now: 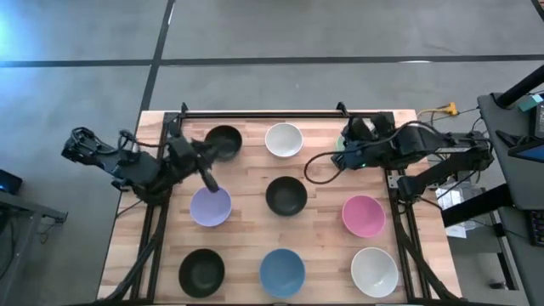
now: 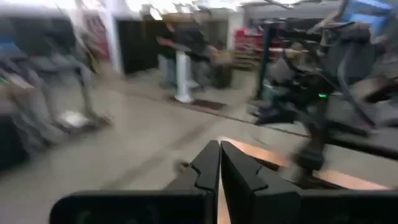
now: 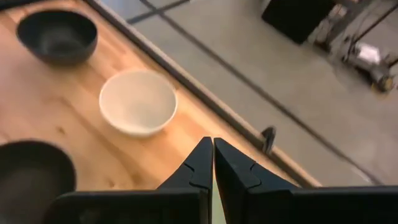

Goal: Nest bowls inside each other
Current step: Stack the green bowl on top of the middle black bowl

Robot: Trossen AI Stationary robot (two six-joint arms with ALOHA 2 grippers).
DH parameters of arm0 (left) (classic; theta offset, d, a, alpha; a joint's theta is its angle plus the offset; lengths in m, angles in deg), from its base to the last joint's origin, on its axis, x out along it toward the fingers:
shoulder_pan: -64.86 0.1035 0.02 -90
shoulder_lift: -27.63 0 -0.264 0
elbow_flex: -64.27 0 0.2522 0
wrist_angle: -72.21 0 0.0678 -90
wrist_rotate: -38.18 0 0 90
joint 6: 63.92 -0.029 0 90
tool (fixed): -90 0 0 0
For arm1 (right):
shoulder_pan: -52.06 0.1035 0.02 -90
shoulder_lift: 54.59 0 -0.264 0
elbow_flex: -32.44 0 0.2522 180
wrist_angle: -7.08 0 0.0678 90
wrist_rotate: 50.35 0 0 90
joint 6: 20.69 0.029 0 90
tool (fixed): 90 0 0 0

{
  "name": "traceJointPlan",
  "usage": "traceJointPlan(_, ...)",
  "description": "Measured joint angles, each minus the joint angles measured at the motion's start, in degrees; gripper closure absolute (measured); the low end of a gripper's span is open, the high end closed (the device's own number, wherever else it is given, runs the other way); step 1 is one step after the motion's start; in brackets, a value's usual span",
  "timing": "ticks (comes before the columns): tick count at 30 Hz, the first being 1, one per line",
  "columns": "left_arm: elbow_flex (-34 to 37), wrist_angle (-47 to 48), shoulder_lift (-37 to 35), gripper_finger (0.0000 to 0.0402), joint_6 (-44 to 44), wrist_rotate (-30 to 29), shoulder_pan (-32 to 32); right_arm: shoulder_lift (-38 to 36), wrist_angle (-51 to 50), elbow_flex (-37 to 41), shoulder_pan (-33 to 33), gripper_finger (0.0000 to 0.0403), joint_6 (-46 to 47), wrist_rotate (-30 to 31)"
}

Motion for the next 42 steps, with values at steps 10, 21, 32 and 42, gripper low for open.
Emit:
traceJointPlan(10, 9.7, 28.1, -8.1, 0.0402, 37.2, 13.6, 8.6, -5.3, 20.1, 12.3, -2.2, 0.0349, 1.2, -12.7)
traceJointPlan(21, 10.5, 18.1, -8.0, 0.0402, 27.5, 32.1, 15.2, -8.7, 76.7, 30.5, -19.2, 0.0233, 4.4, -52.2)
traceJointPlan(32, 12.3, 15.7, -6.9, 0.0402, 31.0, 47.7, 15.1, -13.2, 22.0, 26.8, -23.5, 0.0200, -5.9, -38.6)
traceJointPlan(42, 13.6, 16.1, -4.7, 0.0402, 30.5, 47.7, 15.7, -0.1, 14.3, 26.3, -31.2, 0.0199, -13.0, -38.2)
